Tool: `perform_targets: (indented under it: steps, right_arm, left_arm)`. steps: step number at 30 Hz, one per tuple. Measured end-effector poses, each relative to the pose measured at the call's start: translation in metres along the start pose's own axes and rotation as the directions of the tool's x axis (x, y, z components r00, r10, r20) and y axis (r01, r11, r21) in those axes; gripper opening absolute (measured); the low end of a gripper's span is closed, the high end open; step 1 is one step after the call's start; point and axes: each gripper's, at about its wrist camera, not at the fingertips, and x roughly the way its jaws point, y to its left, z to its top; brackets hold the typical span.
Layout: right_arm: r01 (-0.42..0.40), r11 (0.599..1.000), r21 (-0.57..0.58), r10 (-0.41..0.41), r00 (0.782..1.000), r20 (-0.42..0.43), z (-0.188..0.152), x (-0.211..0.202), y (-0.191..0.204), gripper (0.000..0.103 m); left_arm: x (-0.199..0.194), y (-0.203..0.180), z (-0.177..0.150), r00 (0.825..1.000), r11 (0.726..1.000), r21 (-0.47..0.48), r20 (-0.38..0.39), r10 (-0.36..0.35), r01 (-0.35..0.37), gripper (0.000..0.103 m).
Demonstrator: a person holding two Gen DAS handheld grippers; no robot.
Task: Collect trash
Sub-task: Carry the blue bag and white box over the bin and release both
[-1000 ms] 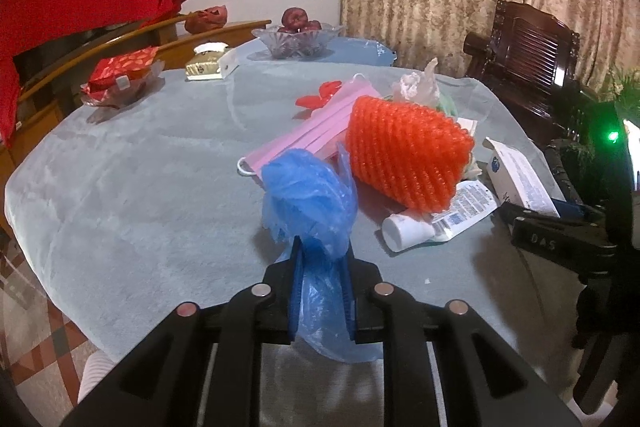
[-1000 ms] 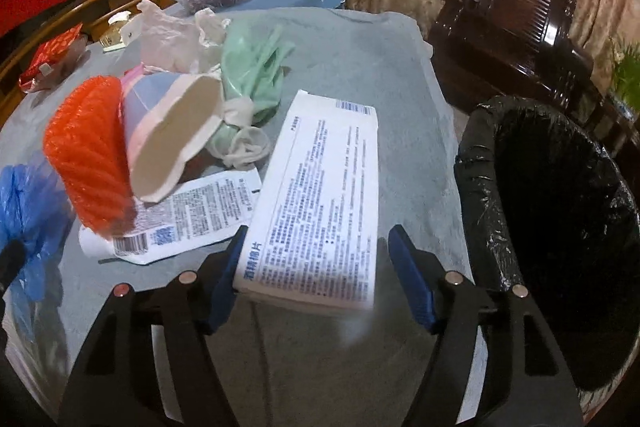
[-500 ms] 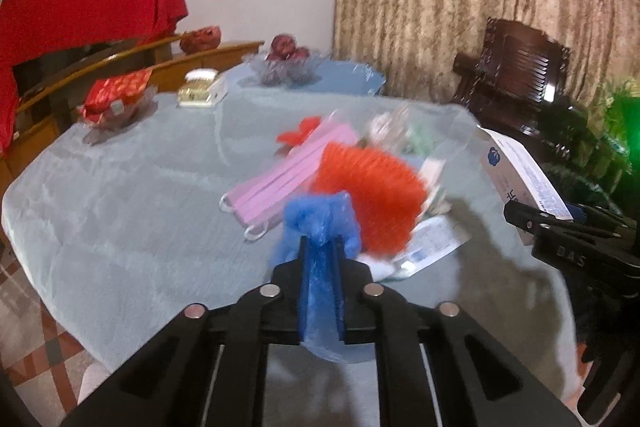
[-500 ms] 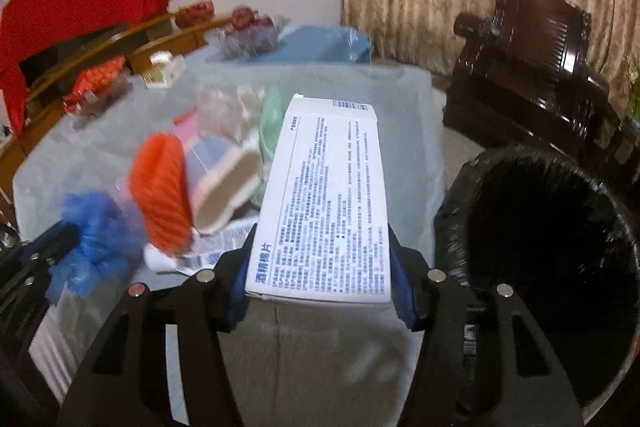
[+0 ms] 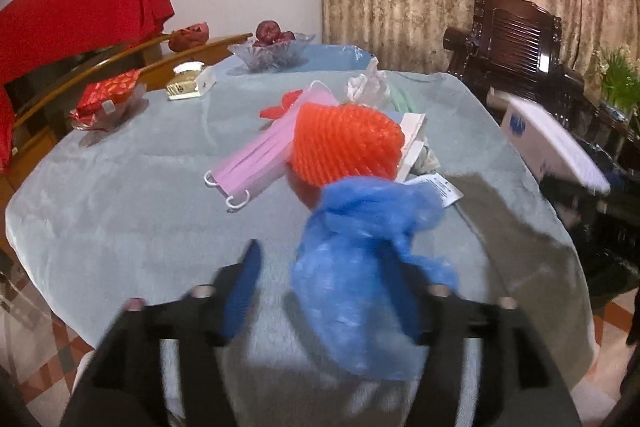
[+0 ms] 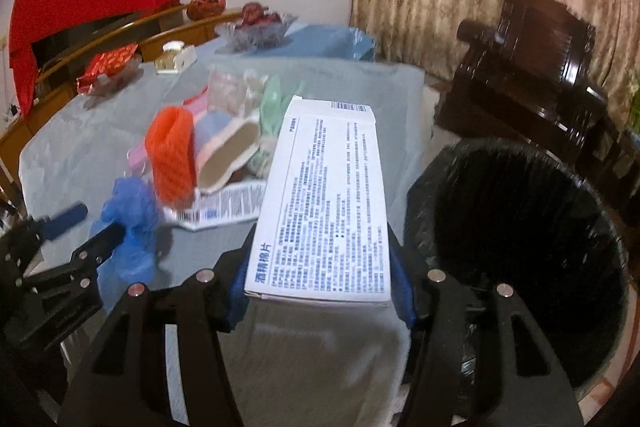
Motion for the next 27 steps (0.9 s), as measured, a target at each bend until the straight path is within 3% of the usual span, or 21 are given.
perform_targets:
  steps: [7,11,14,16,17,18,24,27]
  right_arm:
    - [-0.005,1.0,-0.004,0.005,1.0,-0.012,-0.001,0.0,0.001,0.054]
    - [0.004,1.0,-0.007,-0.004,1.0,-0.013,-0.002,-0.002,-0.001,0.054]
    - [0.004,1.0,0.001,-0.003,1.0,-0.026,-0.003,-0.001,-0.003,0.053]
    - [0.003,1.0,0.007,-0.003,1.0,-0.027,-0.004,-0.002,-0.004,0.053]
    - [0.006,1.0,0.005,-0.006,1.0,-0.025,-0.005,-0.003,-0.005,0.053]
    - [0.007,1.0,0.005,-0.007,1.0,-0.024,-0.005,-0.004,-0.006,0.053]
    - [0.017,1.0,0.024,-0.017,1.0,-0.011,-0.005,-0.01,-0.013,0.053]
    - [0.017,0.999,0.041,-0.017,1.0,0.007,-0.003,-0.018,-0.02,0.054]
  left_arm:
    - [0.012,-0.008,0.001,0.997,0.997,-0.016,-0.034,-0.07,0.07,0.075]
    - [0.001,-0.015,0.002,0.992,0.992,0.004,0.004,-0.126,0.126,0.084]
    - [0.005,-0.02,0.001,0.991,0.991,0.007,-0.01,-0.136,0.136,0.084]
    - [0.012,-0.021,0.001,0.989,0.989,0.002,-0.027,-0.148,0.149,0.074]
    - [0.016,-0.023,0.0,0.987,0.988,0.005,-0.042,-0.157,0.157,0.056]
    - [0.023,-0.025,-0.001,0.983,0.985,0.007,-0.071,-0.171,0.172,0.046]
    - [0.018,-0.028,0.001,0.985,0.985,0.015,-0.047,-0.169,0.169,0.023]
    - [0.001,-0.026,0.007,0.985,0.985,0.009,-0.01,-0.174,0.174,0.021]
